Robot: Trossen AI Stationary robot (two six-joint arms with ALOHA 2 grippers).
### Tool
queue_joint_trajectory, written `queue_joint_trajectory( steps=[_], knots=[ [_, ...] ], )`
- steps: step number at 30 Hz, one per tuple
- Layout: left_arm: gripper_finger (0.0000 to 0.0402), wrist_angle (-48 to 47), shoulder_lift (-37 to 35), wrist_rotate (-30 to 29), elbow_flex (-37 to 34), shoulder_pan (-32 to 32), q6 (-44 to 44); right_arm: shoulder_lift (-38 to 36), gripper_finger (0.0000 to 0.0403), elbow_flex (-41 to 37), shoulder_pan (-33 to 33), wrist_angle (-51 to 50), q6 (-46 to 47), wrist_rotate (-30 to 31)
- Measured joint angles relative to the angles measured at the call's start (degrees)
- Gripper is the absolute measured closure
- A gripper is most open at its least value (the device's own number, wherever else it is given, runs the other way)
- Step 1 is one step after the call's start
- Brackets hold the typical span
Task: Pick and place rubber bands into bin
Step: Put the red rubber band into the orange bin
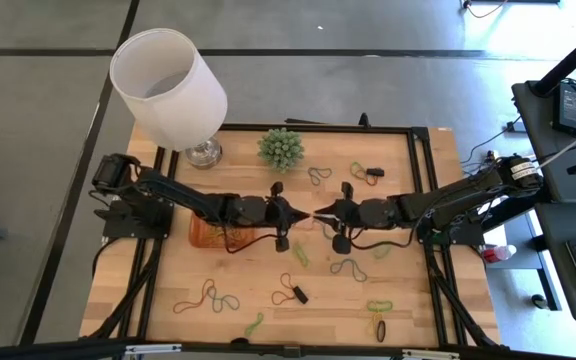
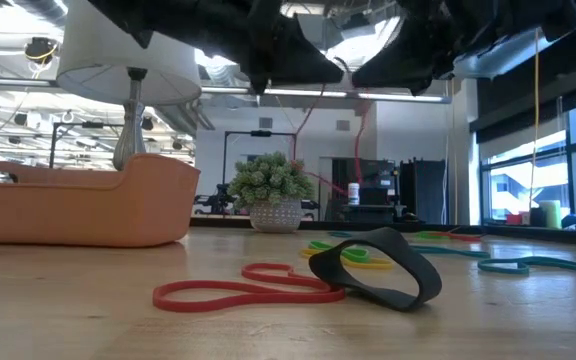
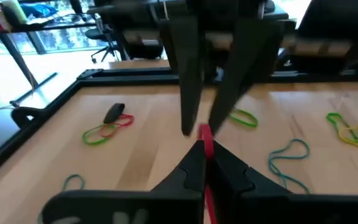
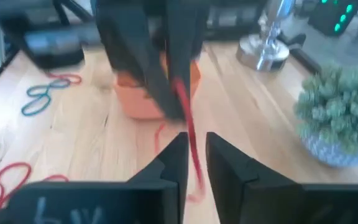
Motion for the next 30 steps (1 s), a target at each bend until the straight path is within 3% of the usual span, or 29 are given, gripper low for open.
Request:
queue_joint_trajectory(
  steps=[8, 20, 27, 30],
  knots=[
    [0.0398, -18.7, -12.4, -1.5, 0.0, -0.7, -0.4, 0.0, 0.0311, 0.0, 0.0, -8.5, 4.4, 0.0],
    [0.0398, -54.8, -34.4, -8.2, 0.0, -6.5, -13.0, 0.0, 0.0314, 0.0, 0.0, -12.8, 6.4, 0.0],
    [0.0398, -75.7, -35.8, -4.8, -0.8, -7.1, -27.2, 0.0, 0.0313, 0.0, -0.3, -12.8, 6.2, 0.1],
    [0.0398, -78.6, -34.0, -3.1, -3.0, -7.1, -30.8, 0.0, 0.0313, 0.0, -0.3, -12.8, 6.2, 0.1]
  ],
)
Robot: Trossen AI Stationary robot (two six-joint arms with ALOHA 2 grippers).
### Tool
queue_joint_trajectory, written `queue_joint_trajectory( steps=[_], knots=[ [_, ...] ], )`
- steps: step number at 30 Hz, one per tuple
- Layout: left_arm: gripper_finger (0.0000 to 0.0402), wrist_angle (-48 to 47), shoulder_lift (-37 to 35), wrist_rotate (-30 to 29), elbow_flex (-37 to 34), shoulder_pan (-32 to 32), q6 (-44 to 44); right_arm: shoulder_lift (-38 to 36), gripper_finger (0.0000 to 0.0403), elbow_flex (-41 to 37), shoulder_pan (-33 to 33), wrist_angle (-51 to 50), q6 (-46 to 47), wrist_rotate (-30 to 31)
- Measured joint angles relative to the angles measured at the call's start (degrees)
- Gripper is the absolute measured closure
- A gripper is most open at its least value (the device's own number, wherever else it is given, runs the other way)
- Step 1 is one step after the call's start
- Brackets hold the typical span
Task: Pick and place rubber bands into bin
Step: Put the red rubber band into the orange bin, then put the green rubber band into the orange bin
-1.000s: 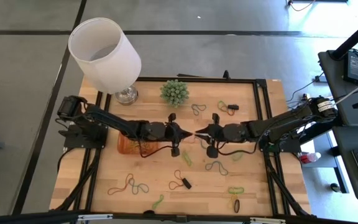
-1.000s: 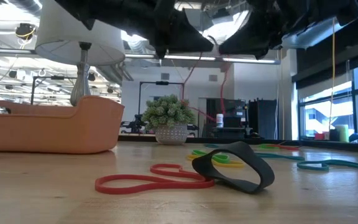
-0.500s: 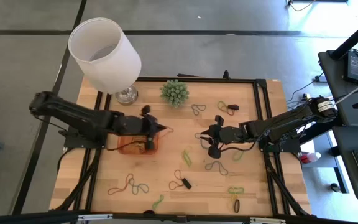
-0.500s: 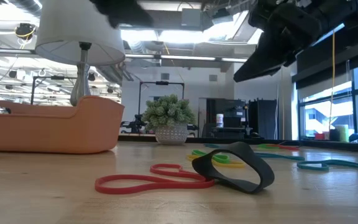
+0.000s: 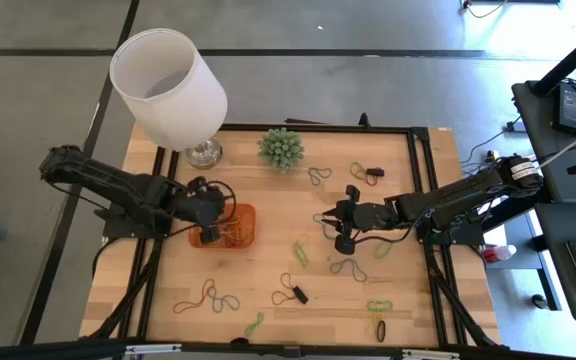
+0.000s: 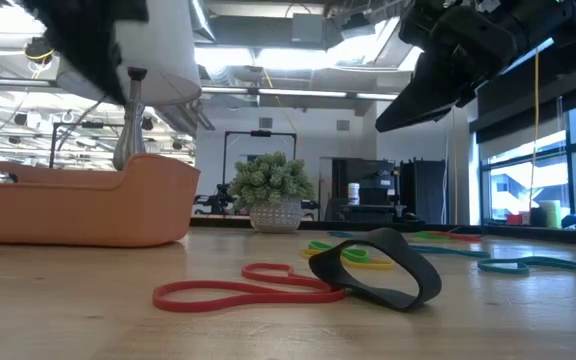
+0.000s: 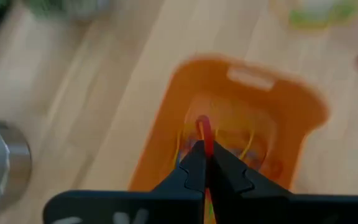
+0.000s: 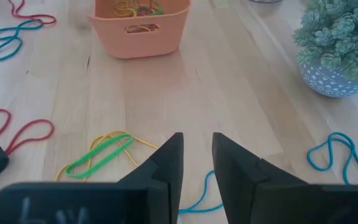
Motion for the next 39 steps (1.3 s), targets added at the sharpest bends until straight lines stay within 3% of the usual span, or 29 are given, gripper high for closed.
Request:
queue_joint_trajectory(
  steps=[10, 23, 39],
  knots=[
    [0.0399, 1.3, 7.3, 2.2, -5.6, 0.1, -3.9, 0.0, 0.0313, 0.0, -0.1, 0.1, -1.2, 0.0],
    [0.0392, 4.5, 18.6, 9.8, -5.9, 2.6, -2.4, 0.0, 0.0313, 0.0, -1.0, 0.3, -1.1, 0.0],
    [0.0262, 4.4, 20.8, 10.8, -4.2, 3.2, -2.3, 0.0, 0.0313, 0.0, -1.0, 0.1, -1.3, 0.0]
  ],
)
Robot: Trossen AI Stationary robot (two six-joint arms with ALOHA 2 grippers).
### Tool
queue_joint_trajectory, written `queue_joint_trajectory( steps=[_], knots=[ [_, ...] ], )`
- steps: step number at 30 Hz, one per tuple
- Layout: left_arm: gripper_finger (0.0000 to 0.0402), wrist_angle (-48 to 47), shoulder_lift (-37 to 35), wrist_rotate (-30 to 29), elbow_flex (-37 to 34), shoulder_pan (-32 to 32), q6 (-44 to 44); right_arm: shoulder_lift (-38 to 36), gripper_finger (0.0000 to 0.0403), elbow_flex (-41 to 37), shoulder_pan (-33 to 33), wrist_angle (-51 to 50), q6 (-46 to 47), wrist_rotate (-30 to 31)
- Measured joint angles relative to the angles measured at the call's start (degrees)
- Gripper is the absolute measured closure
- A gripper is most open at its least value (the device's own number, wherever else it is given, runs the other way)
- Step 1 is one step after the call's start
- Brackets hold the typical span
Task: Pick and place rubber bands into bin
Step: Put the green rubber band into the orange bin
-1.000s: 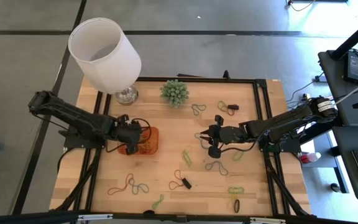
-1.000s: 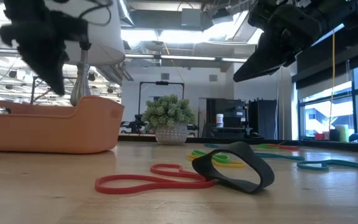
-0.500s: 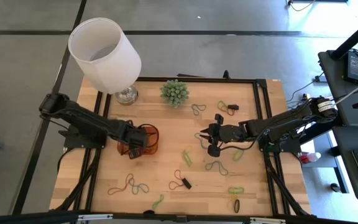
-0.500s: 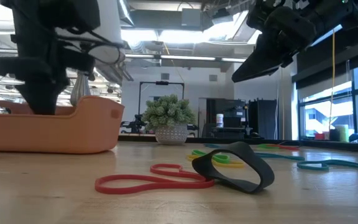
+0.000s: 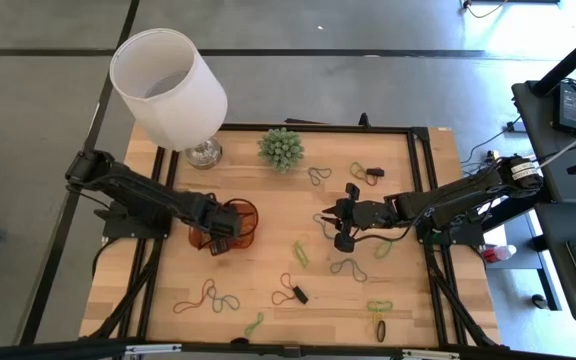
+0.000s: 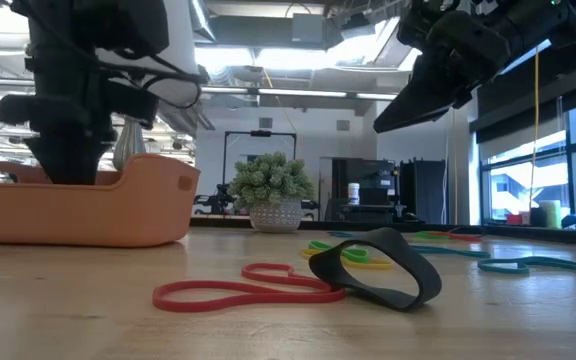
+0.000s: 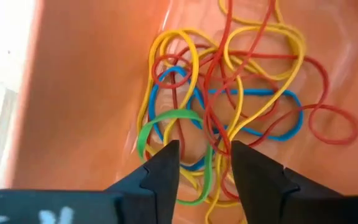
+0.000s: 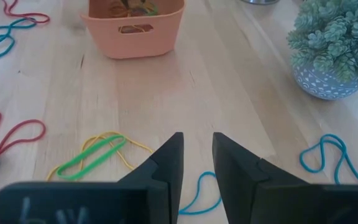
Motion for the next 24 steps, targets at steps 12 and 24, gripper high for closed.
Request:
queue_joint_trajectory(
  steps=[12, 24],
  knots=[
    [0.0292, -9.8, -3.1, -0.5, 11.3, -2.0, 1.5, 0.0, 0.0313, 0.0, 0.0, -0.2, -0.1, 0.0],
    [0.04, -9.6, -3.2, -2.8, 15.9, -12.4, -2.2, 0.0, 0.0313, 0.0, 0.0, -2.0, -0.1, 0.0]
  ],
)
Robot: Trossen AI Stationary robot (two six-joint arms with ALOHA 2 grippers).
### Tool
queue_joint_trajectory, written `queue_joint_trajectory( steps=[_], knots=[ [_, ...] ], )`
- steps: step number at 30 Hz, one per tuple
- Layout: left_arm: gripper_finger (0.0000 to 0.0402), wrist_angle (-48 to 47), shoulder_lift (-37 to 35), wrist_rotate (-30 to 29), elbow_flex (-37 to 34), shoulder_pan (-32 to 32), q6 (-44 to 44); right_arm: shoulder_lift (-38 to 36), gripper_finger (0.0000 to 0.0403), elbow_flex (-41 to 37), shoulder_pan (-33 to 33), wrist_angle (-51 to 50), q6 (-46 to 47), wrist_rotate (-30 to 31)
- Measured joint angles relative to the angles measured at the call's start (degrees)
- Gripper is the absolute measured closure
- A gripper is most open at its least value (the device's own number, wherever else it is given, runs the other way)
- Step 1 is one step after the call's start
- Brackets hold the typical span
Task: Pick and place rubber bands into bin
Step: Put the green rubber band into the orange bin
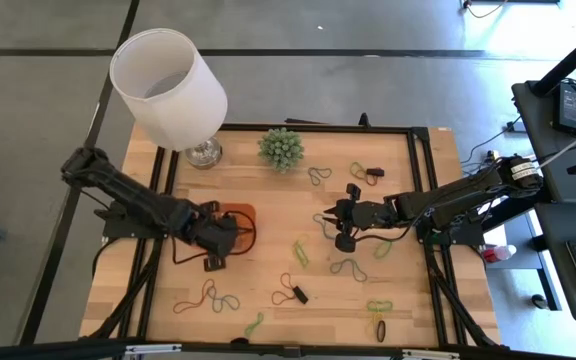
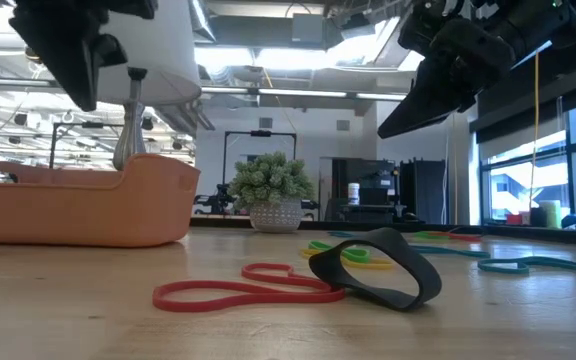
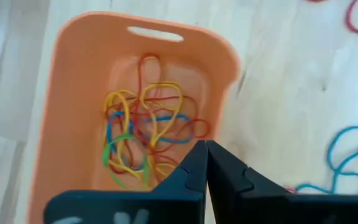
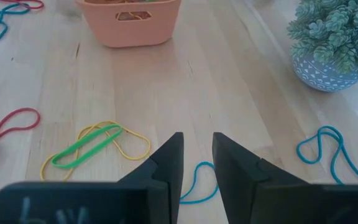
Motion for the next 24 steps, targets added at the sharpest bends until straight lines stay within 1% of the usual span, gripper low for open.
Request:
queue_joint_trajectory(
  steps=[3, 6, 11, 19, 21, 24],
  knots=[
    [0.0399, 0.3, 2.3, 0.4, 2.0, -2.3, -0.7, 0.0, 0.0313, 0.0, 0.0, 0.0, 0.0, 0.0],
    [0.04, 0.3, 6.6, 1.1, 5.2, -4.9, 0.9, 0.0, 0.0313, 0.0, 0.0, 0.0, 0.0, 0.0],
    [0.04, 0.1, 16.1, 2.6, 12.4, -8.2, 4.7, 0.0, 0.0313, 0.0, 0.0, 0.0, 0.0, 0.0],
    [0.0399, 0.2, 30.0, 2.9, 24.5, -10.0, 7.9, 0.0, 0.0313, 0.0, 0.0, 0.0, 0.0, 0.0],
    [0.0398, 0.0, 32.8, 2.9, 27.3, -10.4, 7.5, 0.0, 0.0313, 0.0, 0.0, 0.0, 0.0, 0.0],
    [0.0397, 0.0, 36.2, 4.2, 31.0, -10.4, 3.7, 0.0, 0.0313, 0.0, 0.0, -0.2, 0.0, 0.0]
  ],
)
